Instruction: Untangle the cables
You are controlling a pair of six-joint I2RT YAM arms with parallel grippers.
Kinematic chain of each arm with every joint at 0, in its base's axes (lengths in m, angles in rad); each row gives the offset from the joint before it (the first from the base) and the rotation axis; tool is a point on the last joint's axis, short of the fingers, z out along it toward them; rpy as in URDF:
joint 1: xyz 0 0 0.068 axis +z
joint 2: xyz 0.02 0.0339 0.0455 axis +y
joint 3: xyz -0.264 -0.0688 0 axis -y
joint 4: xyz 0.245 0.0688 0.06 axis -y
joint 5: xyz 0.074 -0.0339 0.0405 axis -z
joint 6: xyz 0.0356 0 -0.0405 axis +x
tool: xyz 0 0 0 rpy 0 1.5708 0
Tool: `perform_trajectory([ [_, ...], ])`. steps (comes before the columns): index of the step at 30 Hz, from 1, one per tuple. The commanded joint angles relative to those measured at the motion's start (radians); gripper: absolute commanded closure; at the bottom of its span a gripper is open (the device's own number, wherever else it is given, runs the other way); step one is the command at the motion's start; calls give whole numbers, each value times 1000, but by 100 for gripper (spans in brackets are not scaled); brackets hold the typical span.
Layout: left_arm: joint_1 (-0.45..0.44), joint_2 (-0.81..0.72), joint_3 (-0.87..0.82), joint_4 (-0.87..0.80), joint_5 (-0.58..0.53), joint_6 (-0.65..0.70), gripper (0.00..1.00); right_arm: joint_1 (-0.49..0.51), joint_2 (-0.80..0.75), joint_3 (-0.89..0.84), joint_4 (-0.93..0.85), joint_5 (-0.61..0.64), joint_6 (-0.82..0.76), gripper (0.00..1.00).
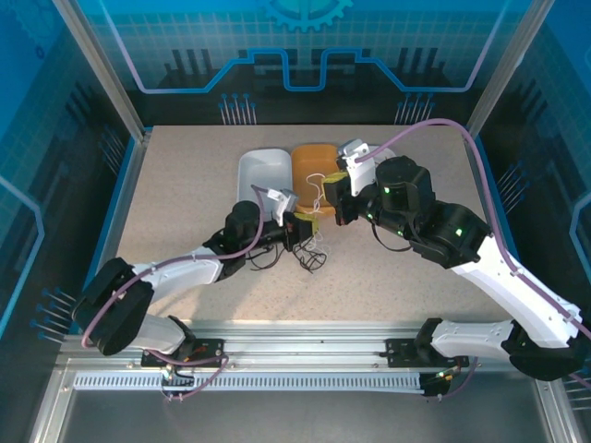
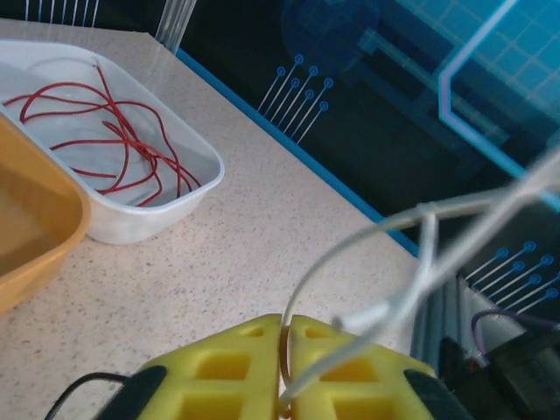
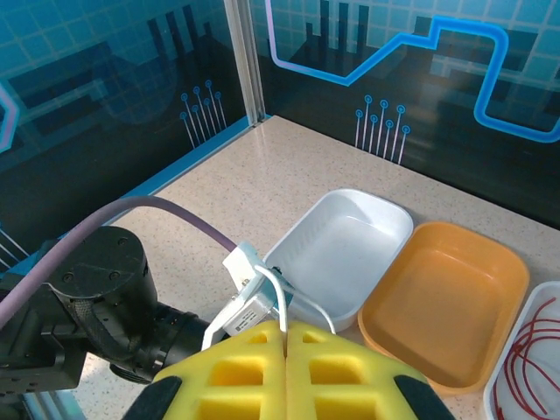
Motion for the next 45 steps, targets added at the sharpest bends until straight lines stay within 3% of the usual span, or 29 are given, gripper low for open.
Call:
perform_trajectory([
  [1,-4,7,28,26,-29,-26,100,-10,-45,11,2,65,6,99],
  [8,-3,-65,-94,-71,-145,-40,100,-13,-75,116,-89,220,-59,100],
  [13,-2,-89,-169,-127,-233,-65,100,-14,-73,198,-117,265,-101,100],
  [21,-3,-99,-183,-150,-237,-81,100,-14,-4,296,-134,290,-147,99],
  [28,-2,-77,-165,-156,-235,-91,100,-14,182,699,-228,348,-293,100],
  [29,-3,-73,-167,-154,-239,-100,93,-14,192,743,-225,349,-313,100],
  [31,-3,-73,-178,-142,-247,-117,66,-14,184,762,-188,355,-349,100],
  [33,-3,-74,-198,-113,-241,-128,57,-14,158,736,-144,355,-366,100],
  [39,-3,-97,-204,-147,-248,-113,56,-14,126,664,-105,347,-368,100],
  [45,-2,-104,-193,-171,-253,-106,56,-15,235,809,-124,355,-416,100],
])
